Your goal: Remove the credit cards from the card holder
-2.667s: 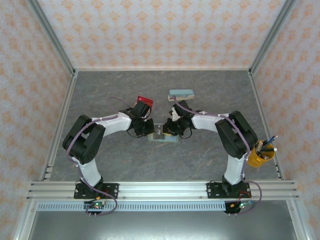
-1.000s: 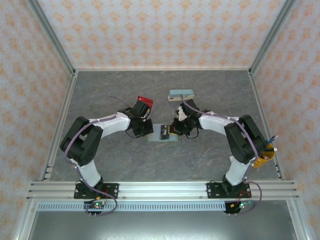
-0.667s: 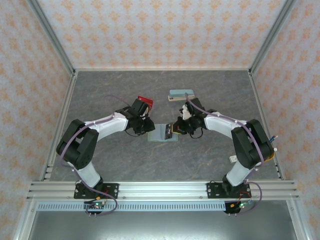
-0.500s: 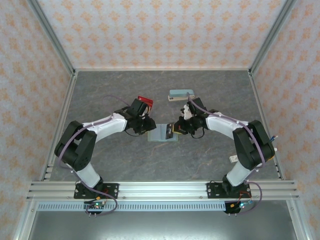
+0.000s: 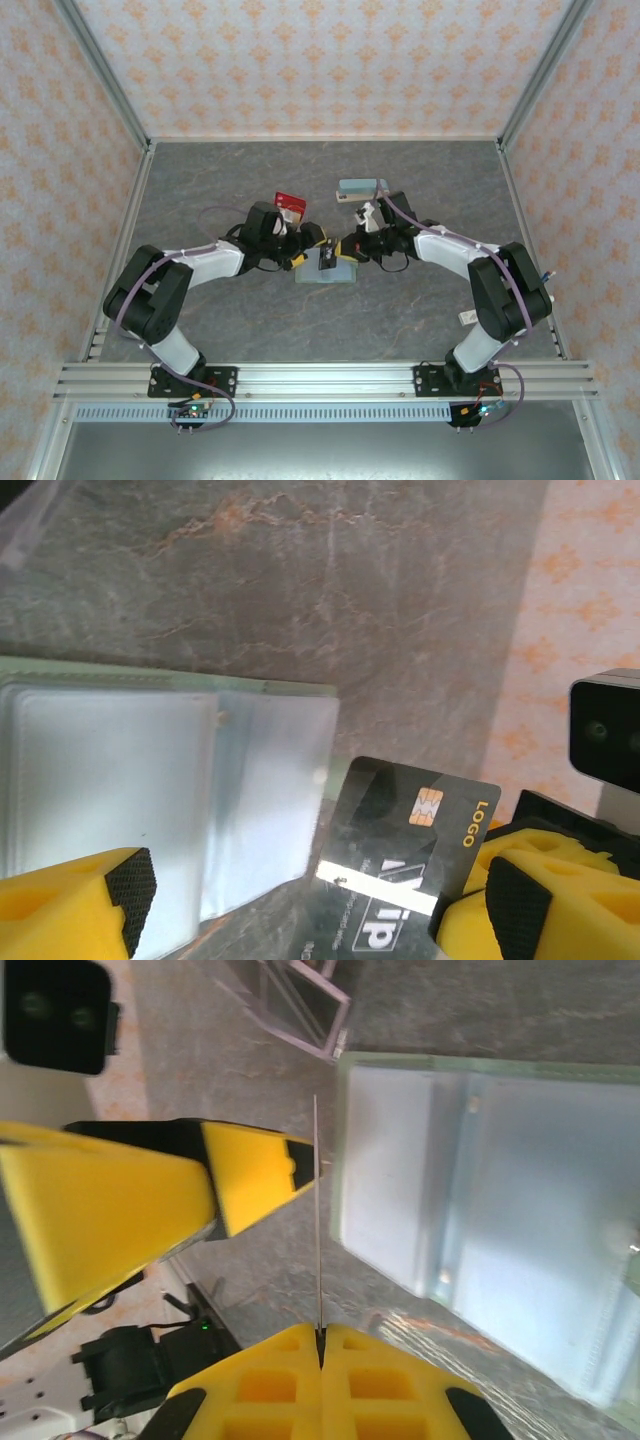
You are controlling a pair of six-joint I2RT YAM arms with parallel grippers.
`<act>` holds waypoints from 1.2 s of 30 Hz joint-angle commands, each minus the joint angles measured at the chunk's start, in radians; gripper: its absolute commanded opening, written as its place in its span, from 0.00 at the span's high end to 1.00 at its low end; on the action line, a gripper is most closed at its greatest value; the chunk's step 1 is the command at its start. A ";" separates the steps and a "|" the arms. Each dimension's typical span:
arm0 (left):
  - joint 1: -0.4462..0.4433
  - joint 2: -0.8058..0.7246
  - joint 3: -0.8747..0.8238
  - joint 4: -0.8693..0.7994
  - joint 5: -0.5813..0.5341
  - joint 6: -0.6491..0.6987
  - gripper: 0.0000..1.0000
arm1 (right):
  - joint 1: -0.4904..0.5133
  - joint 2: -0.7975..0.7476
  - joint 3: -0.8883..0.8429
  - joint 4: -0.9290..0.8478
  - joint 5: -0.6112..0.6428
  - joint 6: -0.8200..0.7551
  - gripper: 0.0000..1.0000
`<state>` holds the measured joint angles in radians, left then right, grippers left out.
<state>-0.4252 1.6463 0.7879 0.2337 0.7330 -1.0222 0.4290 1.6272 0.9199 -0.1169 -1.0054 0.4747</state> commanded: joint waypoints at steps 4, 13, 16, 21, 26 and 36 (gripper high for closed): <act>0.006 0.057 -0.017 0.250 0.142 -0.103 0.12 | -0.017 -0.023 -0.007 0.131 -0.098 0.066 1.00; 0.025 0.057 -0.042 0.376 0.171 -0.158 0.45 | -0.033 -0.012 -0.012 0.164 -0.116 0.095 1.00; 0.027 0.053 -0.048 0.400 0.175 -0.167 0.56 | -0.036 -0.003 -0.012 0.166 -0.119 0.097 1.00; 0.028 0.040 -0.052 0.408 0.174 -0.162 0.73 | -0.037 0.007 -0.010 0.164 -0.115 0.098 1.00; 0.032 -0.001 -0.044 0.289 0.138 -0.094 0.96 | -0.040 0.001 0.014 0.060 -0.057 0.043 0.91; 0.034 -0.225 0.158 -0.594 -0.297 0.246 1.00 | -0.052 -0.108 0.046 -0.162 0.302 -0.116 0.28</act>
<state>-0.3954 1.4811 0.8604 0.0067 0.6601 -0.9142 0.3801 1.5818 0.9409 -0.2081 -0.8616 0.4324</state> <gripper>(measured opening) 0.064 0.687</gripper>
